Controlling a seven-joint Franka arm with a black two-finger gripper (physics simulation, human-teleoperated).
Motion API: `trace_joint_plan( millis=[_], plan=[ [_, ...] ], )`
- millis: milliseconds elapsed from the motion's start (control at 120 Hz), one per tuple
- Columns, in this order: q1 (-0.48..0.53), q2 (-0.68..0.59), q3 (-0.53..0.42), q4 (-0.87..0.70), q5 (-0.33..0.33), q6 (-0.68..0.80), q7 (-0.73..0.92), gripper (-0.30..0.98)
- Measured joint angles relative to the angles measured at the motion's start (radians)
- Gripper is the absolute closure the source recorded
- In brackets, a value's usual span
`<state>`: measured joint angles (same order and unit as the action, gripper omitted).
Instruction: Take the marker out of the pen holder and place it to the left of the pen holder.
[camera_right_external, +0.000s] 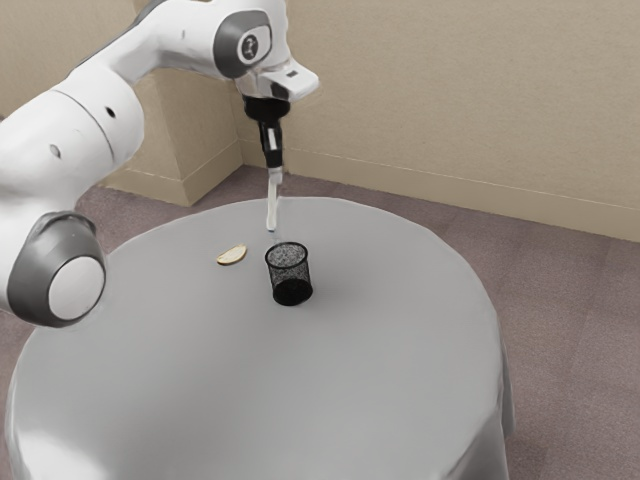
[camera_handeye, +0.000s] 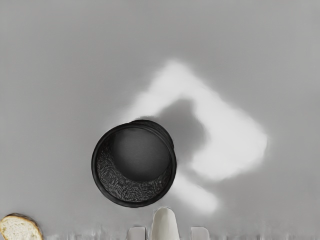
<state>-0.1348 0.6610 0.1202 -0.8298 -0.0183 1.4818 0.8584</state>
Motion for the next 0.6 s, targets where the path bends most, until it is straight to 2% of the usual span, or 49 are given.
trace_joint_plan(
  millis=[142, 300, 417, 600],
  plan=[
    [0.004, -0.02, 0.075, -0.014, 0.007, -0.127, 0.002, 0.77],
    [0.016, 0.118, 0.157, 0.048, 0.004, -0.266, 0.003, 0.77],
    [0.054, 0.22, 0.169, 0.083, 0.0, -0.34, 0.004, 0.76],
    [0.078, 0.298, 0.183, 0.097, -0.004, -0.403, 0.005, 0.76]
  ],
)
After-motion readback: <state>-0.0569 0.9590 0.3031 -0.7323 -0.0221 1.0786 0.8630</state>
